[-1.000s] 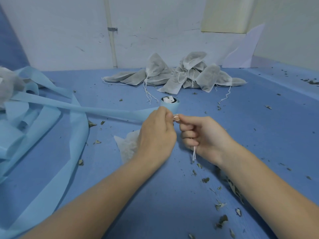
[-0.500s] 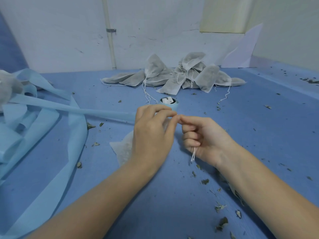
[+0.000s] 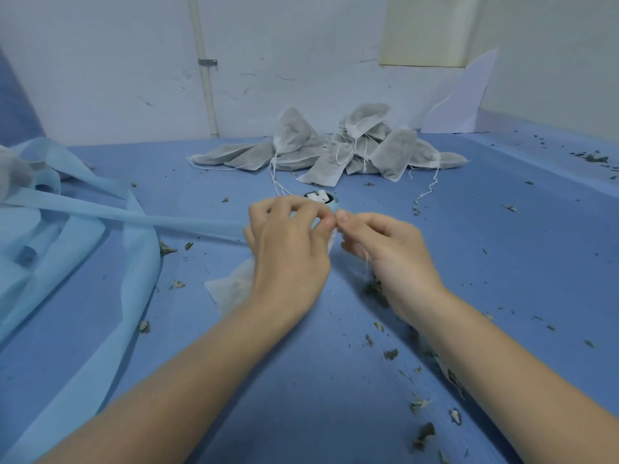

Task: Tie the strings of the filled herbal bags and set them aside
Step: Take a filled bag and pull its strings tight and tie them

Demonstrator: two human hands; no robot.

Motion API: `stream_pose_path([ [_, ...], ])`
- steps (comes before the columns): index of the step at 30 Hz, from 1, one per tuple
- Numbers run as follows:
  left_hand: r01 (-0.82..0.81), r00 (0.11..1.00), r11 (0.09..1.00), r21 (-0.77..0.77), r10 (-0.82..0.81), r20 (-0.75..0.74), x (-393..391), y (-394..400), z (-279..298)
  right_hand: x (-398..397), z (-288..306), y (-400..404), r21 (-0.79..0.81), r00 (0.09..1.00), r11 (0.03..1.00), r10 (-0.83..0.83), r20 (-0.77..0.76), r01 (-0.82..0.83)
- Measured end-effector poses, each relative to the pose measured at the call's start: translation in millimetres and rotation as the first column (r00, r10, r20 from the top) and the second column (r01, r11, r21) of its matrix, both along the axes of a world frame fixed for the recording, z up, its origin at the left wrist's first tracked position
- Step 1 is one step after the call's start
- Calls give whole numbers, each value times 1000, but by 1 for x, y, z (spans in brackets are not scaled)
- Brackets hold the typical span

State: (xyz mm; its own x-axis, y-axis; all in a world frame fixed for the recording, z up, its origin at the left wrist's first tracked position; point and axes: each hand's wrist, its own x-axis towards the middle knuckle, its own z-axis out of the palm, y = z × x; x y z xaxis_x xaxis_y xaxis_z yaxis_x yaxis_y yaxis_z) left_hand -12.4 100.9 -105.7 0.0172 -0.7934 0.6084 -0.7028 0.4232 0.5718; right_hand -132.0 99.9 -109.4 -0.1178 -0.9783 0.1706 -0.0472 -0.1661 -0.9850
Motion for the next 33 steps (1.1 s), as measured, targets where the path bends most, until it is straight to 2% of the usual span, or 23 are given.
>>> stream_pose_path([
  [2, -5, 994, 993, 120, 19, -109, -1, -1, 2, 6, -4, -1, -42, 1000, 999, -1, -15, 1],
  [5, -28, 991, 981, 192, 52, -122, -2, -3, 7, 16, -5, -3, -67, 1000, 998, -1, -8, 0],
  [9, -36, 995, 977, 212, 56, -87, 1, -4, 10, 18, -4, -4, -117, 995, 993, 39, 93, -28],
  [11, -45, 992, 972, 229, 71, -108, 2, -5, 11, 16, -3, -4, -133, 998, 991, 30, 48, -24],
  [15, -60, 965, 973, 222, 113, -235, 9, -8, 18, 11, 1, -8, -150, 1000, 989, 1, 9, 0],
  [20, 2, 920, 986, 164, 63, -387, 16, -10, 26, 7, 9, -9, -203, 999, 979, -20, -27, 14],
  [23, 56, 912, 986, 160, 15, -411, 14, -12, 24, 3, 14, -7, -224, 998, 974, -55, -37, 45],
  [25, 112, 920, 980, 164, -40, -390, 12, -12, 21, 2, 16, -6, -216, 995, 971, -95, 30, 100],
  [27, 141, 934, 978, 154, -80, -350, 9, -10, 20, 1, 19, -8, -170, 972, 970, -143, 185, 175],
  [29, 170, 911, 966, 192, -80, -406, 5, -8, 17, -2, 21, -11, -102, 911, 955, -230, 343, 279],
  [31, 228, 848, 916, 332, -19, -529, 3, -5, 14, -8, 24, -14, -43, 830, 923, -323, 454, 383],
  [33, 465, 697, 768, 441, -11, -717, -2, -1, 13, -16, 25, -18, -13, 774, 894, -381, 506, 448],
])
